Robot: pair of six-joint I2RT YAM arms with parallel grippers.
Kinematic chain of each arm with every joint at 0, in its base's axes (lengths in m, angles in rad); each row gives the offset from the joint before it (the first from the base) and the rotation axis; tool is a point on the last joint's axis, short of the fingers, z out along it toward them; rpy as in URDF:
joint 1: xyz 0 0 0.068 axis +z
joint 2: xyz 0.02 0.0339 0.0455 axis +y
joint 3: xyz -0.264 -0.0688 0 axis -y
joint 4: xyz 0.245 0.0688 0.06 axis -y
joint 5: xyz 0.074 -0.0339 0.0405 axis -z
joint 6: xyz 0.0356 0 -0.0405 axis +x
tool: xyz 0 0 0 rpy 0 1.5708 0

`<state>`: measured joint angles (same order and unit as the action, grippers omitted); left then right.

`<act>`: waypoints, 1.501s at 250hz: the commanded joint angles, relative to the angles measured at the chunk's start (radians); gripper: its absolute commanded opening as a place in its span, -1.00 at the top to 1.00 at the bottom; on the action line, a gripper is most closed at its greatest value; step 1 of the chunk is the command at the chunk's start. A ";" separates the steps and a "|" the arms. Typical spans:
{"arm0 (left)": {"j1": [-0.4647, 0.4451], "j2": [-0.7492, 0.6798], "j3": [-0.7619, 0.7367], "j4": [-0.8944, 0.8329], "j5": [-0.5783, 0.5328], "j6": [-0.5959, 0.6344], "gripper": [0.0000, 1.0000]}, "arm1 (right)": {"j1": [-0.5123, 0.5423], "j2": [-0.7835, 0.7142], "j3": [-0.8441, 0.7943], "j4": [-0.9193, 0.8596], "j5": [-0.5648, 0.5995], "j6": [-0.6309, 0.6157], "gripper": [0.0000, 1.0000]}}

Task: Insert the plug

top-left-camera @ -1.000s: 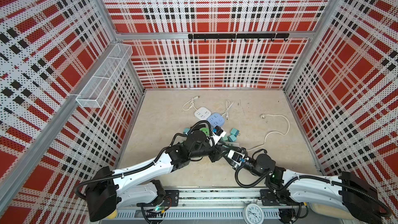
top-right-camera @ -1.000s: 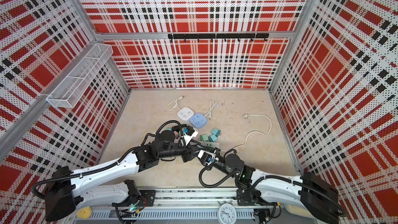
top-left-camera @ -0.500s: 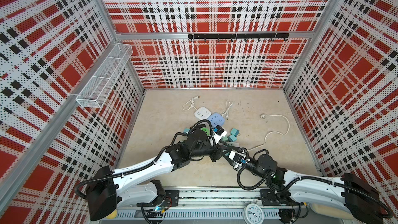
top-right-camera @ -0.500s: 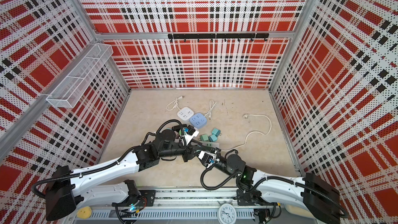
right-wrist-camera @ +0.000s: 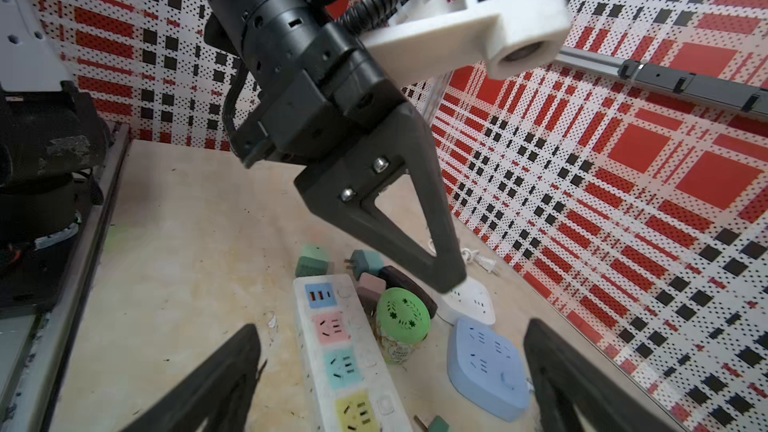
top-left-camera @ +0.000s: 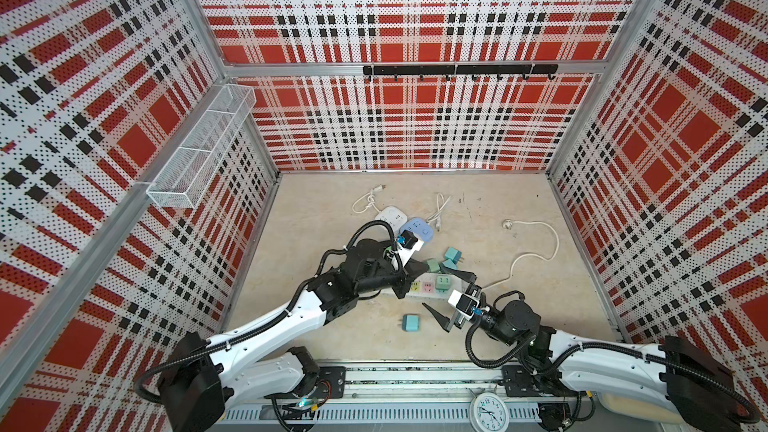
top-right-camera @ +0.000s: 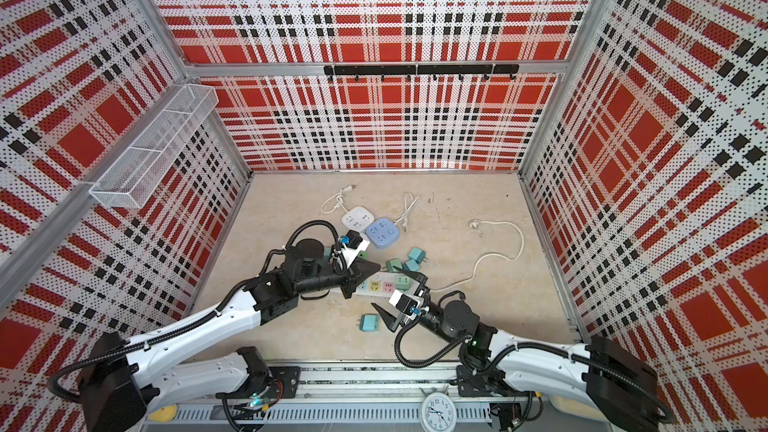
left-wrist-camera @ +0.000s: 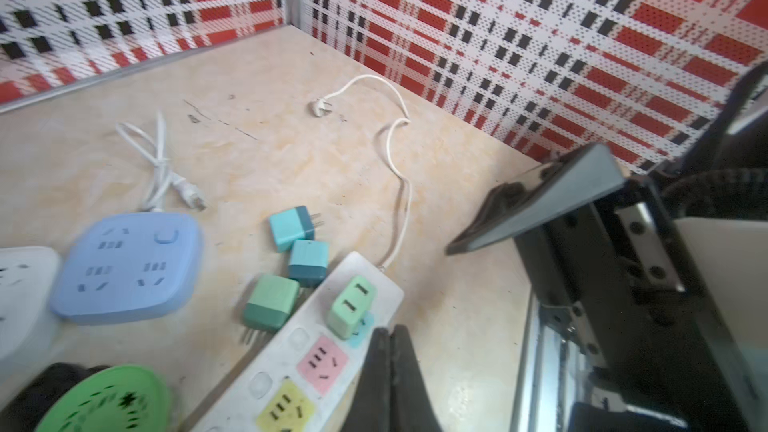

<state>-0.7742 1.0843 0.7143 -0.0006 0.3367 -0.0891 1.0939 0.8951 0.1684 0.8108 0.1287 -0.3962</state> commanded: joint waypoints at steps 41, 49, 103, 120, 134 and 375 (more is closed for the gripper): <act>0.155 -0.050 -0.051 -0.010 -0.079 -0.010 0.22 | 0.001 -0.064 0.017 -0.060 0.226 0.088 -0.99; 0.178 -0.063 -0.069 0.008 -0.069 -0.039 0.05 | 0.001 -0.072 0.037 -0.104 0.249 0.122 -0.99; 0.293 -0.210 -0.217 0.070 -0.173 -0.174 -0.75 | 0.003 -0.043 0.253 -0.591 0.232 0.393 -1.00; 0.329 -0.251 -0.266 0.086 -0.185 -0.189 -0.80 | 0.011 0.014 0.288 -0.655 0.171 0.472 -1.00; 0.349 -0.277 -0.298 0.091 -0.214 -0.190 -0.81 | 0.046 0.072 0.309 -0.677 0.192 0.518 -0.94; 0.416 -0.371 -0.578 0.309 -0.460 -0.241 -0.98 | 0.367 0.670 0.515 -0.745 0.173 0.678 -0.63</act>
<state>-0.3653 0.7136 0.1467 0.2737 -0.1024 -0.3084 1.4498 1.5333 0.6502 0.0441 0.3141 0.2558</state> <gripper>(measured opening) 0.993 0.816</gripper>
